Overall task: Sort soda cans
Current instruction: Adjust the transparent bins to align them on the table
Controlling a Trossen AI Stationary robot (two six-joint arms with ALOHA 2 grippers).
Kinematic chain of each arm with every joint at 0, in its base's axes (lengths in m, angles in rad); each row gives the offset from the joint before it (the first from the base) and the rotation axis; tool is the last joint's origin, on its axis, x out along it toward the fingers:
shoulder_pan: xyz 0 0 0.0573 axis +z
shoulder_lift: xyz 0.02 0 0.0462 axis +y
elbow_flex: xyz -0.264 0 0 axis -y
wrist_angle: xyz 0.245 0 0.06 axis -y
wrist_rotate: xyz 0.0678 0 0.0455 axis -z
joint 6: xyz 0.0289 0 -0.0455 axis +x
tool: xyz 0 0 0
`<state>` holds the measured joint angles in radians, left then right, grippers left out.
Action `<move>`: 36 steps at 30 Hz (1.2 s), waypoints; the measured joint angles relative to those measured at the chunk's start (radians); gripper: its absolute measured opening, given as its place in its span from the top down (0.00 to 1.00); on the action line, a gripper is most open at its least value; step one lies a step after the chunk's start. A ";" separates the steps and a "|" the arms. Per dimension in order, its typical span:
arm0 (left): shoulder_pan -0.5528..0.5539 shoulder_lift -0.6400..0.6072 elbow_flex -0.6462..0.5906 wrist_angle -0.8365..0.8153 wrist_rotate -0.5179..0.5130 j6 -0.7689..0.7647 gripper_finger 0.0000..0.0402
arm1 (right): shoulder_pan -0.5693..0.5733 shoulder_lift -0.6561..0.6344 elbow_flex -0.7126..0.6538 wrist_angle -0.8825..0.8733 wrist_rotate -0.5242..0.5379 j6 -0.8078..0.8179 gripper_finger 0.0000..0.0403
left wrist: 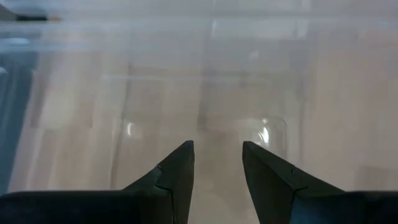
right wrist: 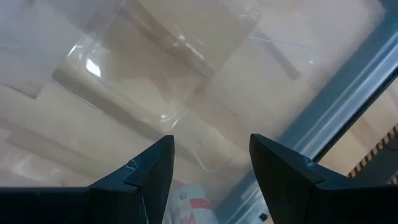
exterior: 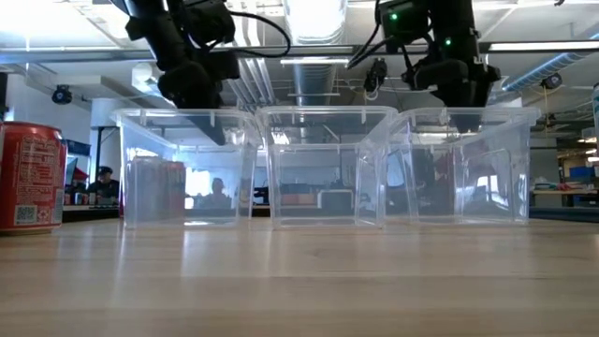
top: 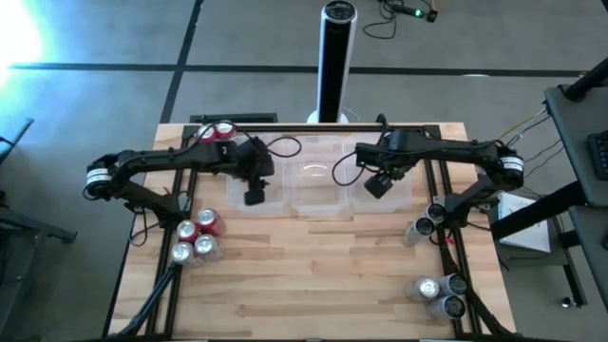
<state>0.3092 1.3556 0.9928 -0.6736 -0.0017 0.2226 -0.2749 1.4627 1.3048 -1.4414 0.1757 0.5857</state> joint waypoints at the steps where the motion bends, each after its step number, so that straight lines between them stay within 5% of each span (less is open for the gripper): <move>1: -0.002 -0.001 0.000 -0.013 0.003 0.000 0.70 | 0.000 -0.004 0.000 0.001 0.000 0.000 0.50; 36: -0.054 -0.042 0.000 -0.244 0.013 -0.054 0.70 | -0.003 -0.029 -0.129 -0.017 -0.016 0.097 0.50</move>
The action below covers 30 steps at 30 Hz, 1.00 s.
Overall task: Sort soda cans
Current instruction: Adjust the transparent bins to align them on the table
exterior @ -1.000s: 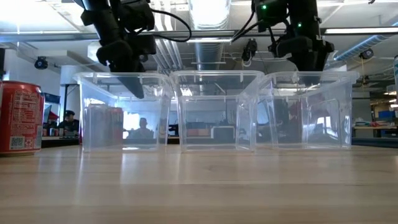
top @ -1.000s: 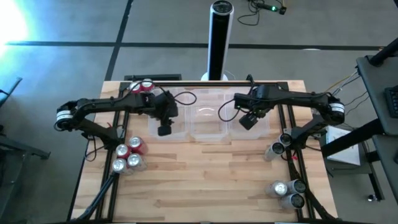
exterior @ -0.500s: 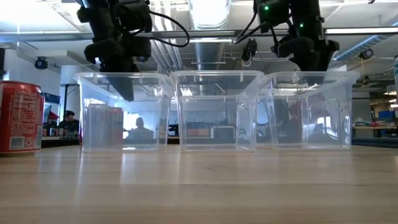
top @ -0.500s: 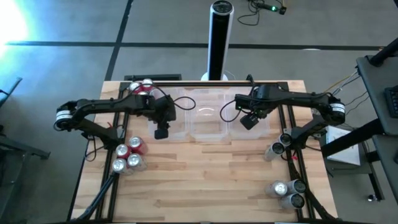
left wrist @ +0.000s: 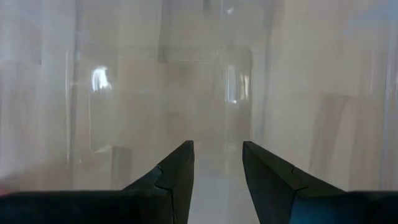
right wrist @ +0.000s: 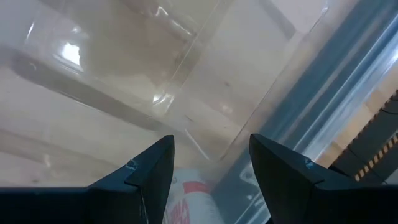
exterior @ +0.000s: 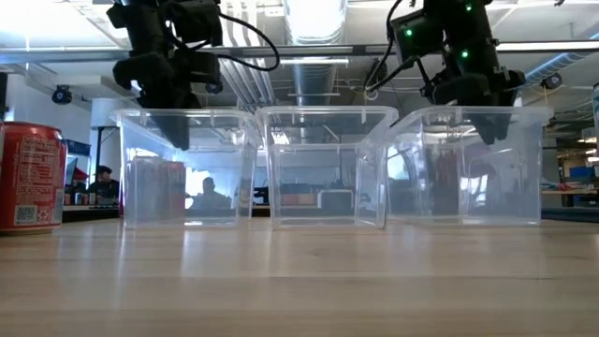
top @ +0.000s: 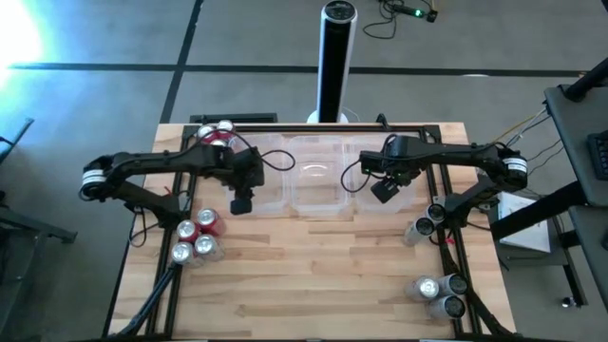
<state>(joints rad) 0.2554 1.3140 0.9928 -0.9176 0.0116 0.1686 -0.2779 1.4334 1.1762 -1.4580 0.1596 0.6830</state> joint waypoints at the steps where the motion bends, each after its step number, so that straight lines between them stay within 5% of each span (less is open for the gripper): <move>1: 0.000 -0.005 0.000 -0.008 0.000 -0.003 0.70 | 0.000 0.000 -0.003 0.001 0.000 0.000 0.50; 14: 0.000 -0.053 0.000 -0.120 0.000 -0.050 0.70 | -0.004 -0.038 -0.006 0.017 0.026 0.017 0.50; 23: 0.000 -0.054 0.000 -0.170 0.000 -0.062 0.70 | -0.015 -0.071 -0.018 0.272 0.028 0.014 0.50; 30: 0.000 -0.055 0.000 -0.162 -0.002 -0.053 0.70 | -0.120 -0.053 -0.021 0.296 0.214 0.057 0.50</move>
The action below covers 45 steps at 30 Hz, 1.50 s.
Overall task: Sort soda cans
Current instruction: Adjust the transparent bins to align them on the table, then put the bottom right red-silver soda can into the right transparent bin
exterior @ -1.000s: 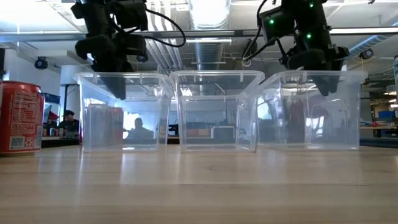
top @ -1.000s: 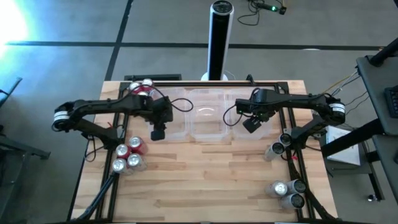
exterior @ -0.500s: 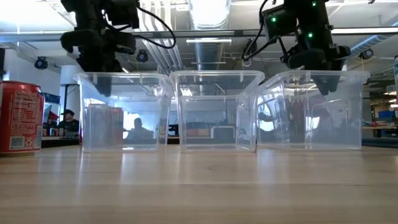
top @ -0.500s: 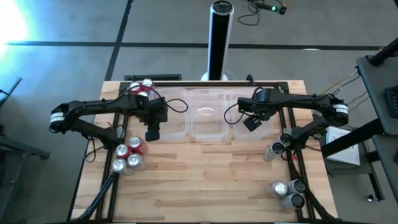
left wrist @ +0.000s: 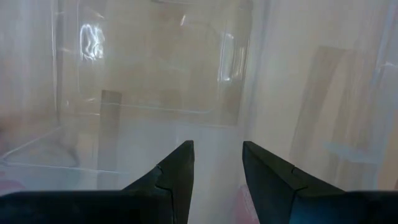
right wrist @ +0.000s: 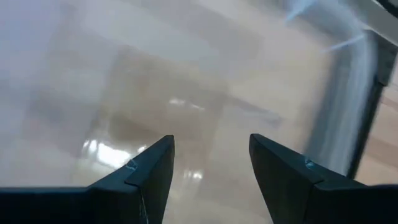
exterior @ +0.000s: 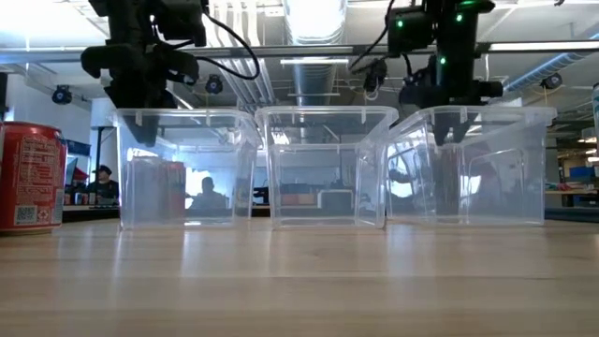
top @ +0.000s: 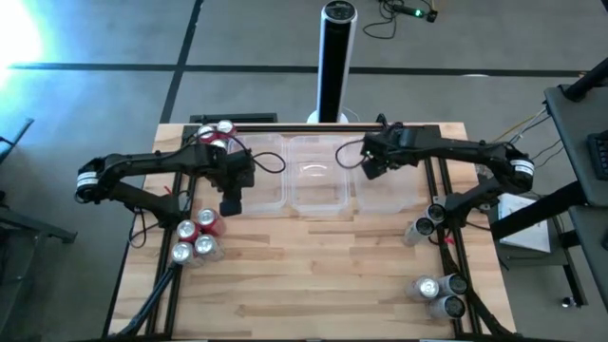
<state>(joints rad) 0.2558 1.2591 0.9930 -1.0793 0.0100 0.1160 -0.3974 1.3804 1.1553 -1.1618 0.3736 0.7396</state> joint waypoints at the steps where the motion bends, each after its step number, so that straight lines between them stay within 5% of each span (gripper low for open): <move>1: 0.000 0.000 0.002 0.016 0.000 0.001 0.70 | -0.020 0.000 0.000 0.001 0.001 -0.007 0.50; 12: 0.000 -0.066 0.003 0.108 -0.002 0.001 0.70 | -0.162 0.001 0.000 0.022 0.006 -0.071 0.50; 26: -0.017 -0.186 0.003 0.132 -0.001 0.004 0.70 | -0.171 -0.033 0.004 0.021 0.072 -0.105 0.50; 34: -0.092 -0.291 -0.062 0.466 0.270 -0.052 0.70 | 0.113 -0.160 0.058 0.129 0.078 -0.187 0.50; 39: -0.117 -0.304 -0.151 0.607 0.261 -0.073 0.70 | 0.372 -0.196 0.056 0.269 0.146 -0.217 0.50; 45: -0.118 -0.298 -0.227 0.704 0.165 -0.106 0.70 | 0.582 -0.180 0.089 0.243 0.115 -0.218 0.50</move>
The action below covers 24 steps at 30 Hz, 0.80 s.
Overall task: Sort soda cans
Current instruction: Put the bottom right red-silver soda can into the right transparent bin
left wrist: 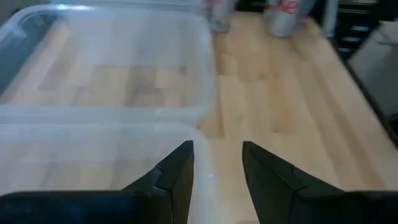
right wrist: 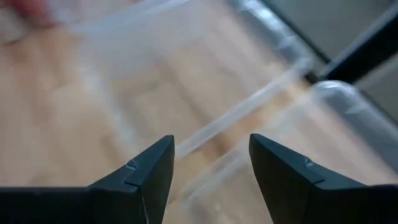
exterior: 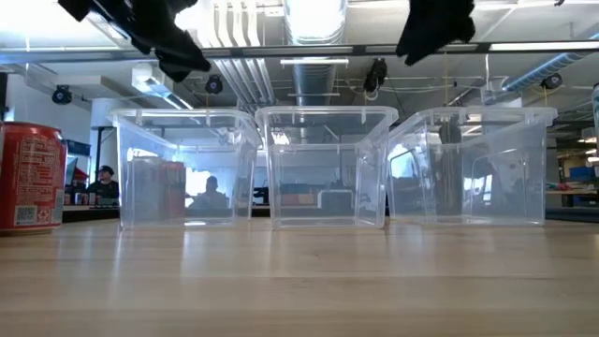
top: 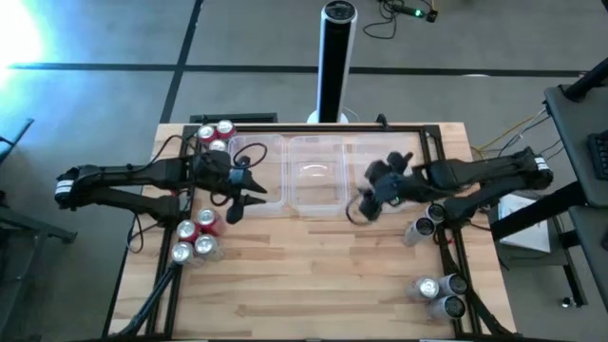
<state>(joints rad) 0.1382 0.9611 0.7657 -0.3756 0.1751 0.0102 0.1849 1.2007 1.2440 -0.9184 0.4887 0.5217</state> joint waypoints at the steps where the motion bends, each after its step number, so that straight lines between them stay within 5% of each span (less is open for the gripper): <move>1: -0.002 -0.001 -0.012 0.026 0.004 -0.017 0.70 | 0.039 0.004 0.016 -0.012 -0.002 0.001 0.50; 9: -0.093 -0.003 -0.166 0.667 0.300 -0.169 0.70 | 0.318 0.081 0.180 -0.199 0.121 0.157 0.49; 12: -0.135 0.000 -0.184 0.870 0.306 -0.174 0.70 | 0.355 0.099 0.199 -0.362 0.081 0.370 0.46; 16: -0.179 0.010 -0.188 0.934 0.305 -0.087 0.70 | 0.374 0.116 0.186 -0.542 -0.078 0.565 0.39; 24: -0.290 0.086 -0.167 1.013 0.287 -0.052 0.70 | 0.439 0.163 0.162 -0.564 -0.149 0.301 0.22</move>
<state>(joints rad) -0.1517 1.0472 0.5990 0.6379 0.4623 -0.0419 0.6234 1.3638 1.4063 -1.4828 0.3395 0.8229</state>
